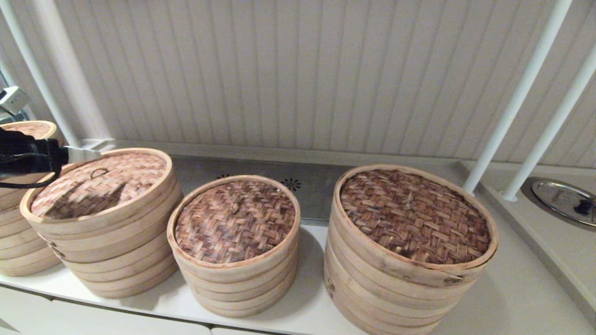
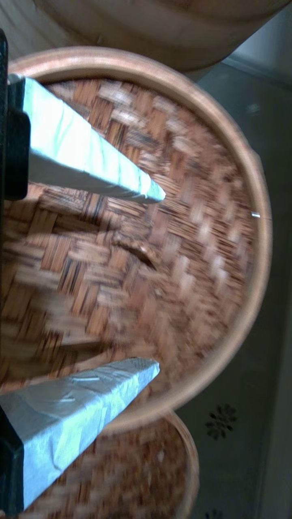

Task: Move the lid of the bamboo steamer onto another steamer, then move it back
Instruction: Put the steamer

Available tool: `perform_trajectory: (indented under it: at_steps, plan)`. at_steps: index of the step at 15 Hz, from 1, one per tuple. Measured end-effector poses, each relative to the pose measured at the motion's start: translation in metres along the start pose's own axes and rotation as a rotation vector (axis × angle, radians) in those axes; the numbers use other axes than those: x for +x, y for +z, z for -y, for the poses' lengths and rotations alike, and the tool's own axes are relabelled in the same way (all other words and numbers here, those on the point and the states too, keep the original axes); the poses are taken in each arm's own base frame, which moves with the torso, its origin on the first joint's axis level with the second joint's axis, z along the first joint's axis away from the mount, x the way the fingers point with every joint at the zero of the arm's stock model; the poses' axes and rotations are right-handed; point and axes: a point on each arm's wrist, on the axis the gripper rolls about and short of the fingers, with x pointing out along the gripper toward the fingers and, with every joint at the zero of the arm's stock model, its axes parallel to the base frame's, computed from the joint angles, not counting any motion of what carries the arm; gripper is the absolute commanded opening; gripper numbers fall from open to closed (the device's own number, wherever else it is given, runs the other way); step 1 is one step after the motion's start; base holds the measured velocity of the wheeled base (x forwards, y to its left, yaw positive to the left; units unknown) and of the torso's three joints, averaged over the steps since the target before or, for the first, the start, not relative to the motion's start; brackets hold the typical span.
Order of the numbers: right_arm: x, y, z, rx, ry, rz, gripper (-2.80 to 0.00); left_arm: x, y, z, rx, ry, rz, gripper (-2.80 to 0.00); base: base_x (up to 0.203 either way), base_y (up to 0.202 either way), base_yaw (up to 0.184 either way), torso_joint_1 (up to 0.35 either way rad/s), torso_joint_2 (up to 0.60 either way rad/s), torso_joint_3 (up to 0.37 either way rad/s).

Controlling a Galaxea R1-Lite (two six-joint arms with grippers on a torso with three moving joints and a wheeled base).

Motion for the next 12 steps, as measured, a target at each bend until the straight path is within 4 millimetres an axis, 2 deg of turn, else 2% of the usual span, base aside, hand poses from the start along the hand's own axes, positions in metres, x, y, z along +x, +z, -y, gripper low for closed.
perform_trajectory:
  at_steps: [2, 3, 7, 9, 12]
  plan:
    - [0.0, 0.0, 0.0, 0.0, 0.0, 0.0, -2.8, -0.022, 0.006, 0.012, 0.006, 0.004, 0.032, 0.0, 0.0, 0.0, 0.0, 0.0, 0.0, 0.0]
    - [0.0, 0.0, 0.0, 0.0, 0.0, 0.0, -2.8, -0.034, 0.008, 0.018, -0.001, 0.003, 0.041, -2.8, 0.0, 0.0, 0.0, 0.0, 0.0, 0.0]
    - [0.0, 0.0, 0.0, 0.0, 0.0, 0.0, -2.8, -0.088, 0.0, 0.054, -0.059, -0.109, 0.03, -2.8, 0.0, 0.0, 0.0, 0.0, 0.0, 0.0]
    - [0.0, 0.0, 0.0, 0.0, 0.0, 0.0, -2.8, -0.11, -0.018, 0.071, -0.105, -0.218, -0.009, -2.8, 0.0, 0.0, 0.0, 0.0, 0.0, 0.0]
    - [0.0, 0.0, 0.0, 0.0, 0.0, 0.0, -2.8, -0.129, -0.051, 0.089, -0.147, -0.316, -0.053, -2.8, 0.0, 0.0, 0.0, 0.0, 0.0, 0.0]
